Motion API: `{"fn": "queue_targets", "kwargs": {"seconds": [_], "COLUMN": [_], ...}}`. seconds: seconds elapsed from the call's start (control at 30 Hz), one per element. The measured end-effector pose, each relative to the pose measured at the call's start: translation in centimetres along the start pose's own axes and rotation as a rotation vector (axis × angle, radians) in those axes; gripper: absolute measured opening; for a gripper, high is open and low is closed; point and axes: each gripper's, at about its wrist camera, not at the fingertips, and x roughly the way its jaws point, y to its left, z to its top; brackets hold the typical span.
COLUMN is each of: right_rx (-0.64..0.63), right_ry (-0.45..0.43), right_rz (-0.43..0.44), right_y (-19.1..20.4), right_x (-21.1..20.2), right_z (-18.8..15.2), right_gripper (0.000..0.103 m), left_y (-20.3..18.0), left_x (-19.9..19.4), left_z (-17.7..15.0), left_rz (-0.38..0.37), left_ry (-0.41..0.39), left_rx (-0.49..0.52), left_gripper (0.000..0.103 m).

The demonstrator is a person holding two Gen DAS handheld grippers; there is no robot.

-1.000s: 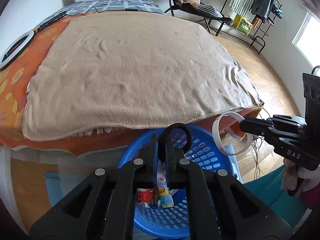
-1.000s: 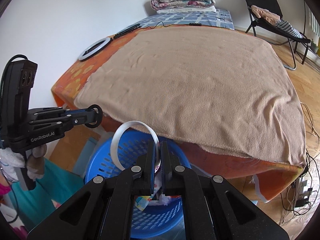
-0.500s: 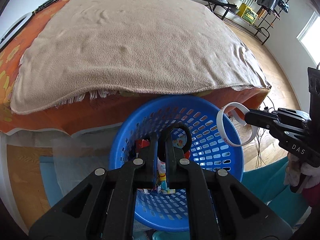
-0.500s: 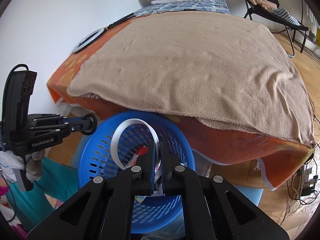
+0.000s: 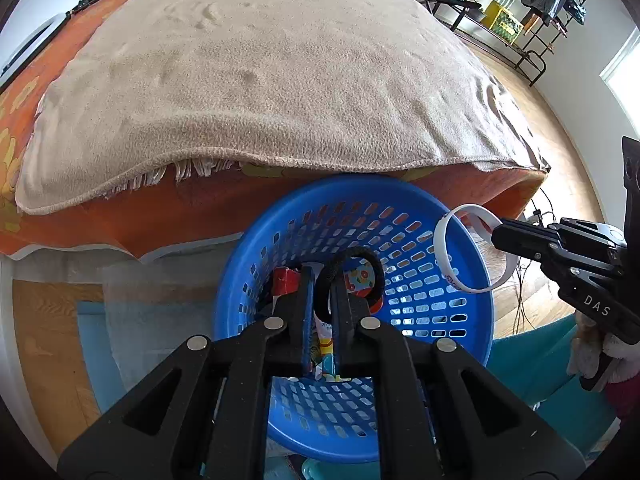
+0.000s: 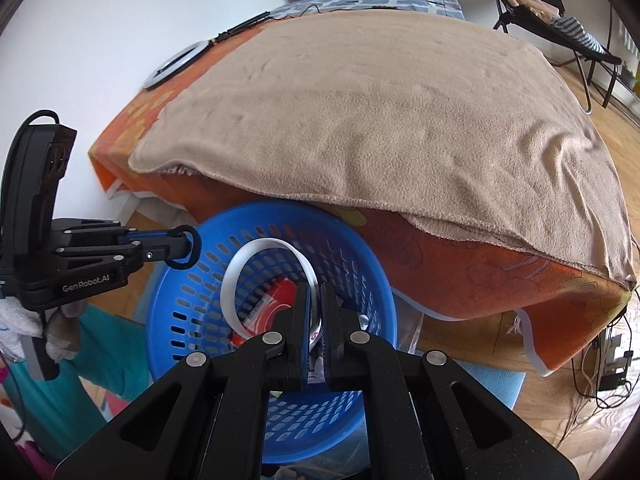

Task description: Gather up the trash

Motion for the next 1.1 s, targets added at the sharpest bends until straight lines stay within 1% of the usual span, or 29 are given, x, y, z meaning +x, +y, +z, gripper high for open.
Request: {"fn": "queue_targets", "kwargs": {"seconds": [0.03,0.1,0.17,0.27,0.3,0.33,0.37,0.4,0.47,0.5,0.7,0.73,0.8,0.83,0.87,1.0,1.1], "right_rx": [0.002,0.003,0.0,-0.006,-0.009,-0.012,-0.014,-0.016,-0.016,-0.016,-0.017,-0.016,-0.013,-0.01,-0.008,-0.007,-0.001], "right_ry": [0.001,0.004,0.009,0.013,0.013,0.013,0.013,0.011,0.009,0.007,0.011,0.013,0.012,0.005,-0.005,-0.034,-0.044], "right_rz": [-0.001,-0.005,-0.009,-0.016,-0.02,-0.024,-0.027,-0.03,-0.036,-0.041,-0.069,-0.077,-0.093,-0.102,-0.112,-0.158,-0.174], "right_y": [0.0,0.0,0.1,0.1,0.2,0.2,0.3,0.3,0.3,0.3,0.2,0.2,0.1,0.1,0.0,-0.1,-0.1], "right_x": [0.0,0.0,0.1,0.2,0.2,0.3,0.3,0.3,0.3,0.2,0.3,0.3,0.3,0.2,0.0,-0.6,-0.9], "right_z": [0.0,0.0,0.1,0.1,0.1,0.1,0.1,0.1,0.1,0.1,0.3,0.3,0.4,0.4,0.4,0.7,1.1], "right_gripper": [0.003,0.004,0.007,0.012,0.013,0.017,0.021,0.024,0.036,0.038,0.04,0.042,0.053,0.061,0.064,0.065,0.065], "left_y": [0.0,0.1,0.1,0.2,0.3,0.4,0.5,0.5,0.6,0.7,0.6,0.6,0.5,0.4,0.3,-0.1,-0.4], "left_x": [0.0,-0.1,-0.2,-0.3,-0.3,-0.3,-0.3,-0.3,-0.5,-0.5,-0.9,-1.0,-1.2,-1.3,-1.5,-2.5,-3.7], "left_z": [0.0,0.0,0.0,0.1,0.1,0.1,0.1,0.1,0.2,0.2,0.4,0.5,0.6,0.6,0.7,1.1,1.6], "left_rz": [0.002,0.008,0.012,0.018,0.02,0.022,0.024,0.026,0.033,0.034,0.052,0.053,0.061,0.066,0.07,0.078,0.083], "left_ry": [-0.001,-0.006,-0.016,-0.017,-0.016,-0.017,-0.018,-0.021,-0.028,-0.031,-0.044,-0.046,-0.052,-0.057,-0.063,-0.099,-0.14], "left_rx": [-0.001,-0.003,-0.005,-0.01,-0.014,-0.019,-0.022,-0.024,-0.029,-0.032,-0.03,-0.028,-0.021,-0.016,-0.012,-0.002,0.005], "left_gripper": [0.012,0.029,0.036,0.037,0.04,0.042,0.047,0.052,0.057,0.059,0.059,0.059,0.059,0.059,0.059,0.059,0.059]}}
